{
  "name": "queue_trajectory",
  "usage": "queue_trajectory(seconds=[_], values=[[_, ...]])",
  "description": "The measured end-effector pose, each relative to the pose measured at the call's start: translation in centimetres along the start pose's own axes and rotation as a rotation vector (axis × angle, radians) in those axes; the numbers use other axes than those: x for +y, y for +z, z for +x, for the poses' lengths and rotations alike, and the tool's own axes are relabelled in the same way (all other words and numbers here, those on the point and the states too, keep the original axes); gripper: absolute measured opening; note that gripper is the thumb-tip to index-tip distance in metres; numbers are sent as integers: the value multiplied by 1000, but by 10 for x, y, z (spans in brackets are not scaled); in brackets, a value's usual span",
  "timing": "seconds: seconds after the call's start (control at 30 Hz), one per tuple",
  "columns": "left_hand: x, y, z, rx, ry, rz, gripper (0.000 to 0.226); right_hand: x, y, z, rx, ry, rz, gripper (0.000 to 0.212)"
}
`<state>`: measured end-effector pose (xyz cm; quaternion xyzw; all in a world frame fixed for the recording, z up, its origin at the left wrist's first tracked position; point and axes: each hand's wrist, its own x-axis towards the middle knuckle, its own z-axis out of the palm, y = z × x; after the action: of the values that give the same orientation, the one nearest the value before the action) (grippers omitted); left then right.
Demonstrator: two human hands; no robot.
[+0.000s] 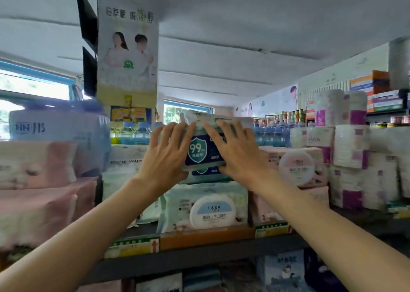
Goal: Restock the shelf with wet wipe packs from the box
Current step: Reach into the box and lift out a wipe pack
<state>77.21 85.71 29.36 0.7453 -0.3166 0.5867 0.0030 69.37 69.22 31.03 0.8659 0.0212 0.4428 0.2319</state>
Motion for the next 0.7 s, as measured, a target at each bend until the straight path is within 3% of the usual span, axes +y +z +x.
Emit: queue_trajectory(seconds=[0.2, 0.27, 0.37, 0.43, 0.53, 0.6, 0.7], values=[[12, 32, 1, -278, 52, -14, 115, 23, 20, 3, -379, -145, 26, 102], [16, 21, 10, -432, 52, 13, 112, 28, 15, 10, -428, -152, 44, 103], [25, 2, 12, -539, 13, 2, 97, 23, 10, 7, -441, -154, 43, 99], [33, -12, 7, -434, 26, -123, 74, 22, 6, -1, -429, -129, 74, 89], [60, -22, -5, 31, 198, -328, 24, 39, -11, -19, -195, -147, 64, 58], [89, -27, -10, 50, 253, -473, 18, 59, -28, -40, -84, -48, 50, 42], [149, -28, -16, -79, 311, -656, 25, 89, -57, -102, -177, 126, 8, 39]])
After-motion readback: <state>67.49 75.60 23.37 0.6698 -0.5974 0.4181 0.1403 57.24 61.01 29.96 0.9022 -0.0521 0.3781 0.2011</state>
